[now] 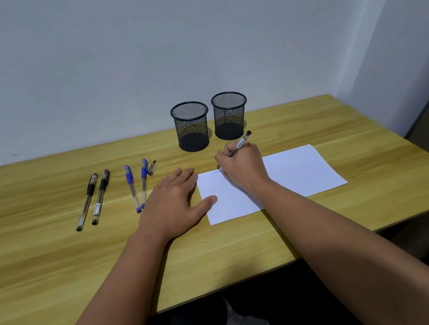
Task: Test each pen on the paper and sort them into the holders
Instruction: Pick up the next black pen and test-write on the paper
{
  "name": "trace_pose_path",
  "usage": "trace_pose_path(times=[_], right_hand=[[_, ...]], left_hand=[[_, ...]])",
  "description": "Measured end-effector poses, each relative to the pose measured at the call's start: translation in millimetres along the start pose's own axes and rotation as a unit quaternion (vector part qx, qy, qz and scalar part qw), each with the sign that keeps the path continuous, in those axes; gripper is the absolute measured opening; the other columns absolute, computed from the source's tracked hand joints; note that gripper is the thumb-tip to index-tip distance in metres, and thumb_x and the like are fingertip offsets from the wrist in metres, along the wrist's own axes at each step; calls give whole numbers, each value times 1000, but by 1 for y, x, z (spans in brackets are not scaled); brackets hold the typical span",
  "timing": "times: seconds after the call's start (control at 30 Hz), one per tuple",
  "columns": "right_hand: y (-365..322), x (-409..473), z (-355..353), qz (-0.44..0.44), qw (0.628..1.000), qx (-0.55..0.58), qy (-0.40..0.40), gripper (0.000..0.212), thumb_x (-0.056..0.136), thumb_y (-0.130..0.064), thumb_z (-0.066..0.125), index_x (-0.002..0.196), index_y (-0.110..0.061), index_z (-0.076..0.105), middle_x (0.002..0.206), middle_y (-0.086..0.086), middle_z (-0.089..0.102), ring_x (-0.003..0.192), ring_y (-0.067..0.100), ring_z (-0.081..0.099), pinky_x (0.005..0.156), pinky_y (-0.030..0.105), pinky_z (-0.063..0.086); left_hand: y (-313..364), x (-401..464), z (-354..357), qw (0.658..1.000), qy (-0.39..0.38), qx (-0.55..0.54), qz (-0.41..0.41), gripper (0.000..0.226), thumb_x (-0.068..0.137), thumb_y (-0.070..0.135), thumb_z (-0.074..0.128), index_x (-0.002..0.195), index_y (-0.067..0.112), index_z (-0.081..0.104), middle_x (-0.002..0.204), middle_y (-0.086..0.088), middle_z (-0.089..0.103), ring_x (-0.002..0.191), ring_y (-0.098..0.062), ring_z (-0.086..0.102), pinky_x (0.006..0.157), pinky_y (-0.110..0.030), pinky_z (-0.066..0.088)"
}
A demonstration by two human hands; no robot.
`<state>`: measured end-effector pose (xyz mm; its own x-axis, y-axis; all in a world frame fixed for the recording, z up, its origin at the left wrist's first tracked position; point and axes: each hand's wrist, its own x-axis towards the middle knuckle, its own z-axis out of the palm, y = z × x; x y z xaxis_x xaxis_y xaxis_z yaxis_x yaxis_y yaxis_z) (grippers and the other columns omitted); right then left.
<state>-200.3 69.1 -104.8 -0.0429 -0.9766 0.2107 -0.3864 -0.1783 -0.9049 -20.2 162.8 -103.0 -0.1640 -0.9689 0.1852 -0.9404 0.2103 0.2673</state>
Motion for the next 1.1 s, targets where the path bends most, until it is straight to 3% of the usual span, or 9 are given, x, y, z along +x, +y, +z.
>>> trace_pose_path(times=[0.23,0.37,0.63,0.83,0.97,1.1], right_hand=[[-7,-2,-3,-16,1000,-14,-1,35,90,-8,66,59,-12,50,53,0,47,52,18,43,45,17,37],[-6,-2,-1,-22,1000,-10,-1,42,89,-9,66,54,-16,45,52,0,44,54,21,44,51,26,39],[-9,-4,-1,-10,1000,-6,5,49,90,-7,65,52,-23,38,45,-10,36,51,16,34,53,27,36],[-11,-6,-1,2,999,-37,40,43,93,-15,64,56,-25,42,54,-6,46,53,18,44,55,28,40],[-17,1,-10,102,989,77,75,32,92,-11,61,66,-17,43,62,-2,48,52,16,43,56,26,40],[-31,12,-32,172,968,179,36,22,99,-7,63,77,-6,58,63,14,52,37,12,45,37,18,38]], left_hand=[[-1,0,-1,1000,8,-5,2,85,89,76,42,156,22,36,164,7,28,154,-14,18,124,-38,19],[-3,-1,0,1000,7,-9,0,87,89,77,41,156,22,36,164,7,28,154,-14,18,124,-38,19],[-3,-1,0,1000,8,-11,-3,85,89,76,44,155,23,37,165,8,27,154,-14,18,124,-37,18],[-3,2,-1,1000,0,0,0,87,88,77,43,156,24,36,165,7,27,154,-15,18,122,-38,18],[-2,2,-3,1000,0,-1,-3,86,89,76,45,156,24,36,165,7,28,154,-14,18,123,-37,19],[-2,2,-3,1000,0,3,-2,87,89,77,43,156,23,35,165,7,28,154,-15,19,123,-38,20]])
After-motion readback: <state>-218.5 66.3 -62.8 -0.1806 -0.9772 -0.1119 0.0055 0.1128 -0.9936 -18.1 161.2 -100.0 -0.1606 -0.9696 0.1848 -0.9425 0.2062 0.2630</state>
